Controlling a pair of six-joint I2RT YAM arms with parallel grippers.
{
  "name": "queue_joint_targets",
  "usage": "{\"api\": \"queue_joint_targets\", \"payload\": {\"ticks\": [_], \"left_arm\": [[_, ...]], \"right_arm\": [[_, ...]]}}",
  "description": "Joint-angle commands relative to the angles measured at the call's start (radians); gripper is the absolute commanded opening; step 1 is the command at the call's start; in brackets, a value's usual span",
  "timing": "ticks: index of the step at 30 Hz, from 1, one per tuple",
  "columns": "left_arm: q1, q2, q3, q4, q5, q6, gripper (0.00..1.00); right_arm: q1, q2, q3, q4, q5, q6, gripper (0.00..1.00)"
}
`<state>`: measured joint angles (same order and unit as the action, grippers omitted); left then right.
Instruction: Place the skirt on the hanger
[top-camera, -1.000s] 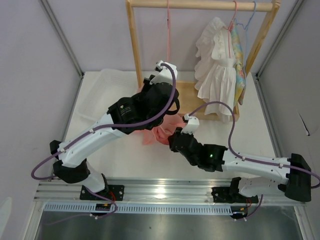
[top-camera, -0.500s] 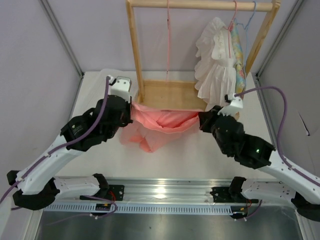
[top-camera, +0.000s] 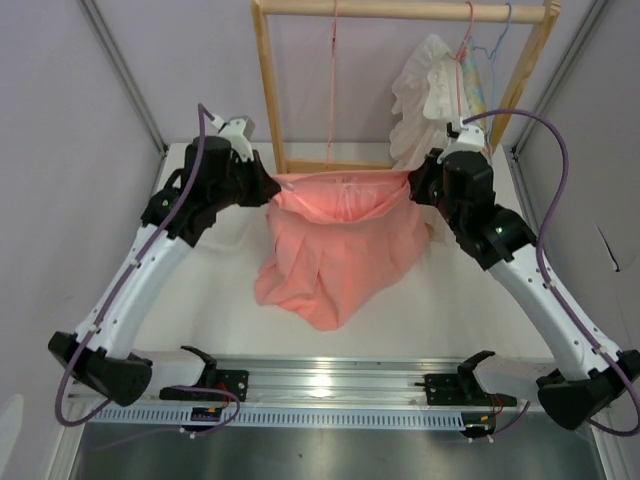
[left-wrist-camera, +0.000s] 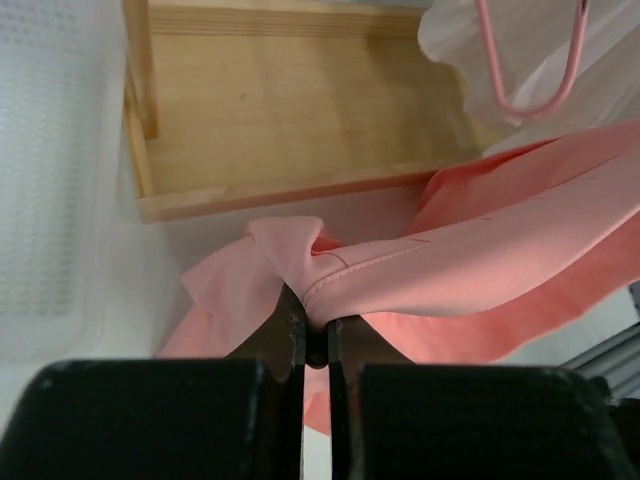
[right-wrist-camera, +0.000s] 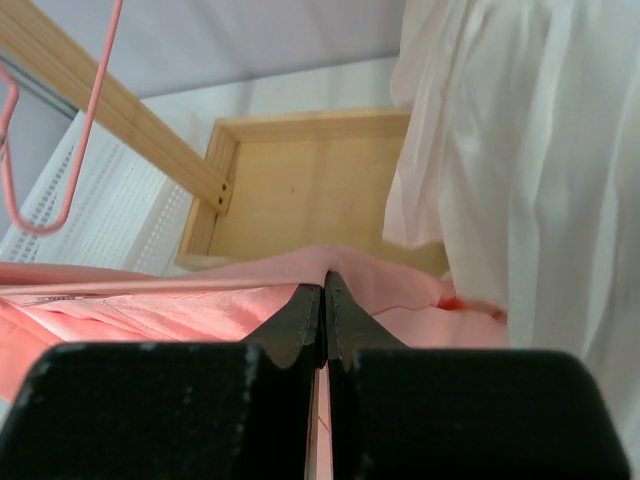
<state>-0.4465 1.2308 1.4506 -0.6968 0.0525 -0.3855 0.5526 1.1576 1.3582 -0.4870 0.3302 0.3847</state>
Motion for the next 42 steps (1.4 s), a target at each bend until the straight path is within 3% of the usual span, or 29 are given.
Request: {"api": "queue_joint_targets", "payload": {"ticks": [1, 2, 8, 11, 15, 16, 20, 23, 26, 30, 37, 42], "left_arm": [[0.086, 0.08, 0.18, 0.141, 0.176, -0.032, 0.0], [0.092, 0.11, 0.292, 0.151, 0.184, -0.033, 0.0], [0.104, 0.283, 0.604, 0.131, 0.23, -0.039, 0.0], [0.106, 0.253, 0.587, 0.137, 0.221, -0.026, 0.0], [0.106, 0.087, 0.299, 0.236, 0.208, -0.058, 0.0], [0.104, 0.05, 0.119, 0.273, 0.208, -0.067, 0.0], [0.104, -0.101, -0.18, 0.287, 0.198, -0.11, 0.0], [0.101, -0.164, -0.468, 0.298, 0.207, -0.164, 0.0], [0.097, -0.235, -0.632, 0.293, 0.199, -0.205, 0.0], [0.06, -0.255, -0.733, 0.29, 0.168, -0.259, 0.0], [0.032, -0.082, -0.791, 0.382, 0.11, -0.25, 0.0], [0.016, 0.002, -0.831, 0.47, 0.109, -0.253, 0.1]], "right_arm": [[-0.108, 0.062, 0.145, 0.102, -0.117, -0.092, 0.0], [-0.121, 0.079, 0.177, 0.1, -0.128, -0.105, 0.0], [-0.163, 0.154, 0.392, 0.07, -0.138, -0.133, 0.0], [-0.161, 0.113, 0.36, 0.061, -0.123, -0.13, 0.0], [-0.163, 0.004, 0.173, 0.051, -0.089, -0.081, 0.0], [-0.163, -0.018, 0.129, 0.042, -0.094, -0.069, 0.0], [-0.161, -0.174, -0.196, -0.01, -0.111, 0.035, 0.0], [-0.161, -0.257, -0.339, -0.067, -0.141, 0.126, 0.0], [-0.149, -0.334, -0.481, -0.145, -0.169, 0.198, 0.0], [-0.103, -0.365, -0.577, -0.194, -0.151, 0.272, 0.0], [-0.088, -0.236, -0.708, -0.088, -0.149, 0.296, 0.0], [-0.095, -0.133, -0.768, 0.02, -0.178, 0.29, 0.0]]}}
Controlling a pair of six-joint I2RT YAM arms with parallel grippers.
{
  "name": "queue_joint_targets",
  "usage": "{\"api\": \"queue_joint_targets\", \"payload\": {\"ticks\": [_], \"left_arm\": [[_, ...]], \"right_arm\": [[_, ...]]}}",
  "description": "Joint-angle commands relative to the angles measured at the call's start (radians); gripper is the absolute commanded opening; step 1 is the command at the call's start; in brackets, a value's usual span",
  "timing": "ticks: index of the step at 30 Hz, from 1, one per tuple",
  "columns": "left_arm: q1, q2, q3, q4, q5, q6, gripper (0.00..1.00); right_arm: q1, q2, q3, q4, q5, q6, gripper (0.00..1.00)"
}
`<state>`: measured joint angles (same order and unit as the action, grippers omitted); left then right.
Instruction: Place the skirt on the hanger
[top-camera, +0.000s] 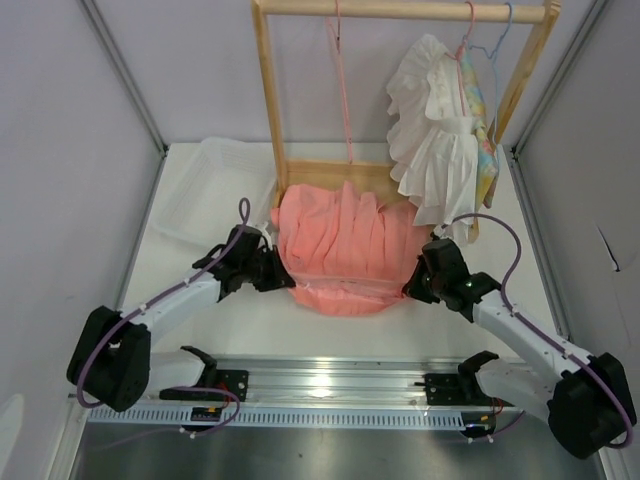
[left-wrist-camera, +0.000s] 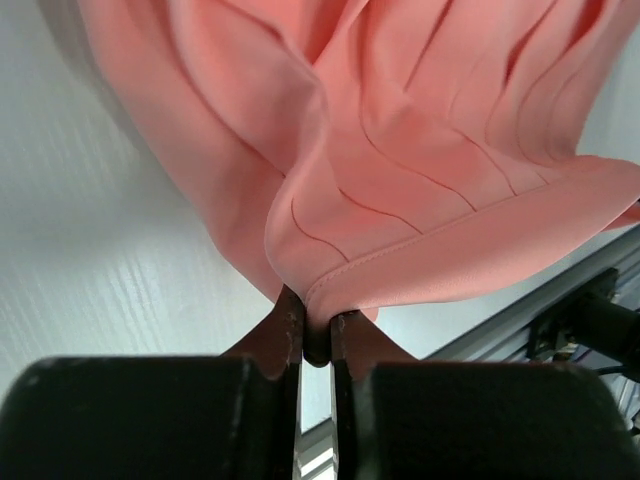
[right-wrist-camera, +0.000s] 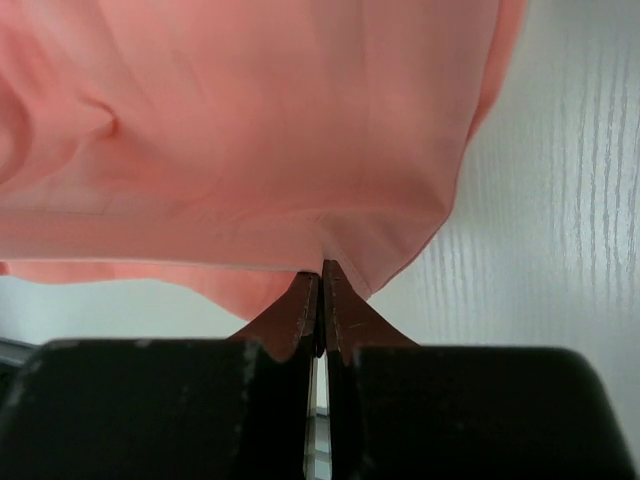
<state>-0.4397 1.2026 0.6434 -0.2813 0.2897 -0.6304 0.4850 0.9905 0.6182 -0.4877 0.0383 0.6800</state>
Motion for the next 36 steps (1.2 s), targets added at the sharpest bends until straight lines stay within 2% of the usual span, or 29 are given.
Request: {"api": "queue_joint_targets", "payload": {"ticks": [1, 5, 6, 9, 13, 22, 34, 36], "left_arm": [[0.007, 0.043, -0.024, 0.062, -0.126, -0.003, 0.13], [-0.008, 0.104, 0.016, 0.09, -0.107, 0.038, 0.25], [-0.02, 0.118, 0.025, 0.091, -0.107, 0.046, 0.35], [-0.051, 0.136, 0.068, 0.094, -0.103, 0.078, 0.46], [-0.071, 0.166, 0.137, 0.076, -0.099, 0.118, 0.49], [-0.103, 0.14, 0.263, -0.037, -0.135, 0.215, 0.51], [-0.114, 0.081, 0.306, -0.105, -0.149, 0.301, 0.55], [-0.114, 0.049, 0.312, -0.101, -0.138, 0.307, 0.61]], "right_arm": [[-0.032, 0.054, -0.031, 0.055, 0.104, -0.017, 0.0], [-0.039, 0.186, -0.003, 0.104, 0.097, -0.053, 0.0], [-0.042, 0.201, 0.015, 0.113, 0.092, -0.057, 0.0], [-0.045, 0.259, 0.046, 0.146, 0.084, -0.076, 0.0], [-0.054, 0.335, 0.074, 0.175, 0.049, -0.092, 0.0], [-0.031, 0.339, 0.107, 0.204, 0.015, -0.1, 0.0], [-0.011, 0.326, 0.127, 0.215, -0.006, -0.108, 0.0], [-0.01, 0.33, 0.13, 0.209, -0.009, -0.115, 0.0]]}}
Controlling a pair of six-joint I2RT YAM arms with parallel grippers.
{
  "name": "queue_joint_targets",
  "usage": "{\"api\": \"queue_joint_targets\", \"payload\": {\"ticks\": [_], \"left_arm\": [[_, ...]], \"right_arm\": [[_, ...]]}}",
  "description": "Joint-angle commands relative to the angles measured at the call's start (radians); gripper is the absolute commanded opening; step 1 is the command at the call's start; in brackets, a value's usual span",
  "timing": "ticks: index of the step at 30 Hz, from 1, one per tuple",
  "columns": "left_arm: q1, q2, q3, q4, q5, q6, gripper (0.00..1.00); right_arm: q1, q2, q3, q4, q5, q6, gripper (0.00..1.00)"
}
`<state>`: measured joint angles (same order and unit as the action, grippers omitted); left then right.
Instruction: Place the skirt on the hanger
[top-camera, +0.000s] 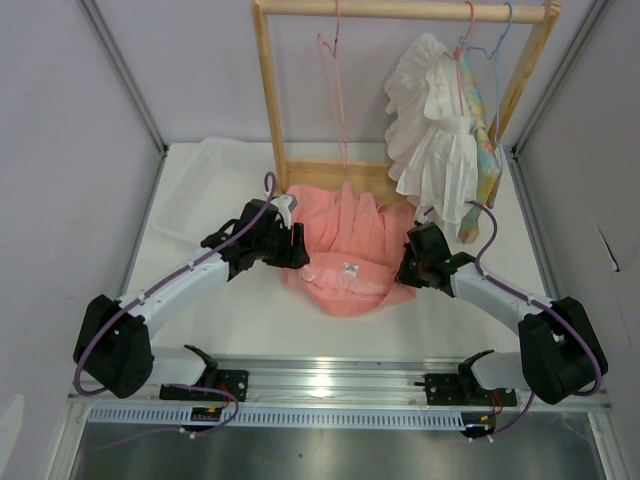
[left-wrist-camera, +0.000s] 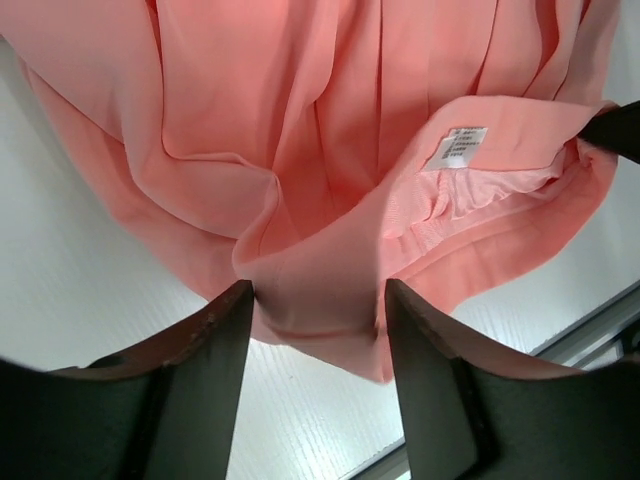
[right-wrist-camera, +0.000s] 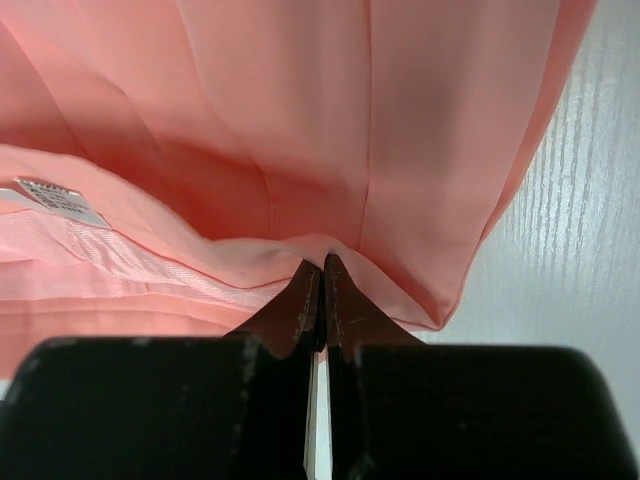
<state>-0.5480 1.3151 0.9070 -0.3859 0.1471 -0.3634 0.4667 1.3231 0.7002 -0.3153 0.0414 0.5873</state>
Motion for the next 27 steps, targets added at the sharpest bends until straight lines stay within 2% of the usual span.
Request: {"api": "queue_joint_targets", "payload": {"ticks": [1, 7, 9, 13, 15, 16, 18, 22, 27], "left_arm": [[-0.007, -0.074, 0.053, 0.005, 0.005, 0.044, 0.62], [-0.012, -0.128, 0.087, 0.007, 0.017, 0.044, 0.62], [-0.032, -0.125, 0.082, 0.019, 0.016, 0.044, 0.62], [-0.168, -0.059, 0.084, 0.03, -0.052, 0.057, 0.61], [-0.196, -0.031, 0.069, 0.059, -0.05, 0.034, 0.6], [-0.22, -0.014, 0.055, 0.068, -0.04, 0.027, 0.59], [-0.266, -0.004, 0.055, 0.088, -0.029, 0.029, 0.59], [-0.34, 0.018, 0.07, 0.078, -0.035, 0.06, 0.59], [-0.435, 0.006, 0.055, -0.001, -0.222, 0.084, 0.6]], "right_arm": [[0.01, -0.001, 0.048, 0.035, -0.015, -0.027, 0.0], [0.021, -0.044, 0.019, 0.032, -0.021, -0.04, 0.0], [0.023, -0.061, 0.013, 0.016, -0.021, -0.044, 0.04], [0.03, -0.056, 0.01, 0.012, -0.029, -0.043, 0.08], [0.039, -0.055, 0.016, -0.002, -0.029, -0.046, 0.11], [0.056, -0.061, 0.021, -0.011, -0.026, -0.047, 0.16], [0.064, -0.073, 0.019, -0.024, -0.005, -0.047, 0.2], [0.062, -0.062, 0.012, -0.03, 0.002, -0.043, 0.11], [0.055, -0.033, 0.025, -0.027, 0.011, -0.041, 0.09]]}}
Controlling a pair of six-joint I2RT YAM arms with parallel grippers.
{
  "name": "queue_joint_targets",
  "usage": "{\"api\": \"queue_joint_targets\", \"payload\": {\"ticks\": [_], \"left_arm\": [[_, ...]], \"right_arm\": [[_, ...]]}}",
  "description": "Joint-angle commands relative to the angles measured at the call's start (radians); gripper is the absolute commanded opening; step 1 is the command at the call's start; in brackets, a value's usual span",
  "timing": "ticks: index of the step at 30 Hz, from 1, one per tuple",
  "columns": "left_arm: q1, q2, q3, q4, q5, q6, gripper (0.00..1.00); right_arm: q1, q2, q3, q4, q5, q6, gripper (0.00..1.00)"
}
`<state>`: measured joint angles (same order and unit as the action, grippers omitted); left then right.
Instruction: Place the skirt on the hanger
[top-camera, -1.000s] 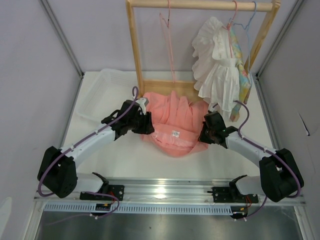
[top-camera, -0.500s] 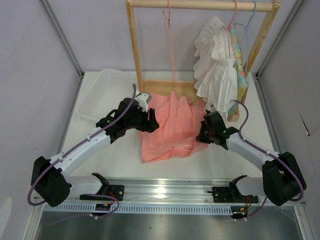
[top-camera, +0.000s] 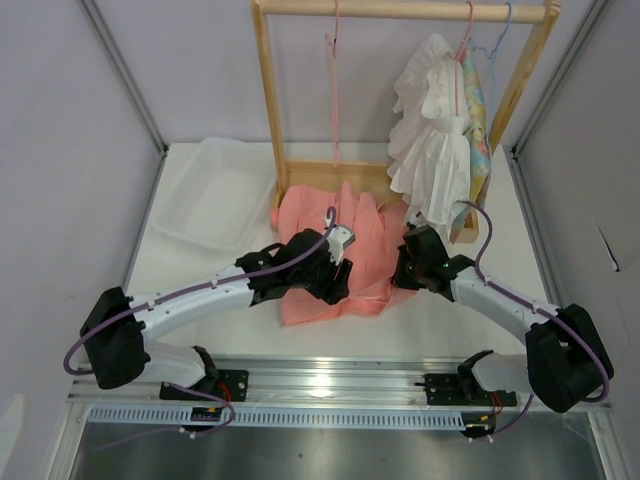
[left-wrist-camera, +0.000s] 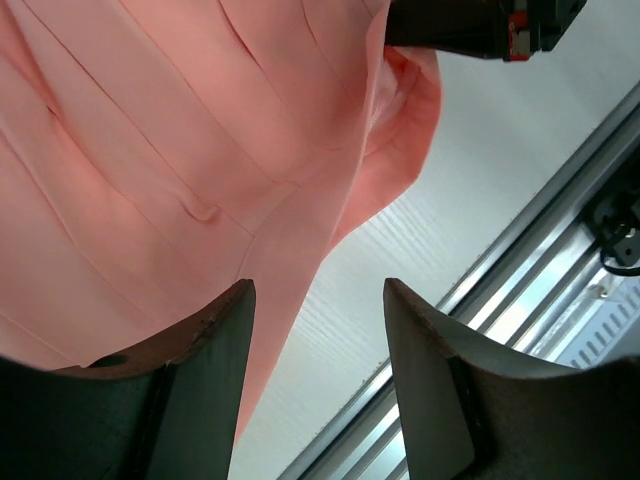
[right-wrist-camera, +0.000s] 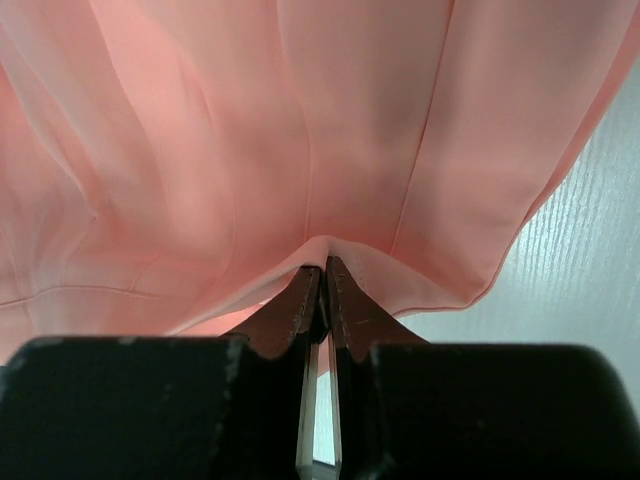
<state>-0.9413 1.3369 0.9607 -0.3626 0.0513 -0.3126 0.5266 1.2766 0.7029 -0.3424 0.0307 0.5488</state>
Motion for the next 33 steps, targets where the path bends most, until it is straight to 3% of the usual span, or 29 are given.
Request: {"api": "queue_joint_targets", "payload": {"ticks": [1, 12, 22, 25, 26, 30, 33], "left_arm": [[-0.053, -0.018, -0.01, -0.027, -0.146, 0.035, 0.6], [-0.166, 0.175, 0.052, -0.004, -0.349, 0.107, 0.6], [-0.16, 0.331, 0.188, -0.078, -0.553, 0.138, 0.56], [-0.123, 0.355, 0.219, -0.078, -0.513, 0.133, 0.45], [-0.099, 0.382, 0.23, -0.076, -0.502, 0.135, 0.34], [-0.039, 0.444, 0.256, -0.061, -0.423, 0.135, 0.09], [-0.017, 0.459, 0.263, -0.047, -0.367, 0.133, 0.0]], "right_arm": [[-0.011, 0.023, 0.026, 0.005, 0.02, -0.006, 0.09], [-0.079, 0.09, 0.073, 0.031, -0.071, -0.023, 0.08], [-0.12, 0.096, 0.061, 0.04, -0.089, -0.039, 0.08], [-0.14, 0.081, 0.029, 0.066, -0.118, -0.041, 0.08], [-0.146, 0.078, 0.015, 0.074, -0.129, -0.039, 0.09], [-0.158, 0.073, 0.004, 0.085, -0.163, -0.041, 0.1], [-0.16, 0.05, -0.003, 0.082, -0.169, -0.046, 0.2]]}}
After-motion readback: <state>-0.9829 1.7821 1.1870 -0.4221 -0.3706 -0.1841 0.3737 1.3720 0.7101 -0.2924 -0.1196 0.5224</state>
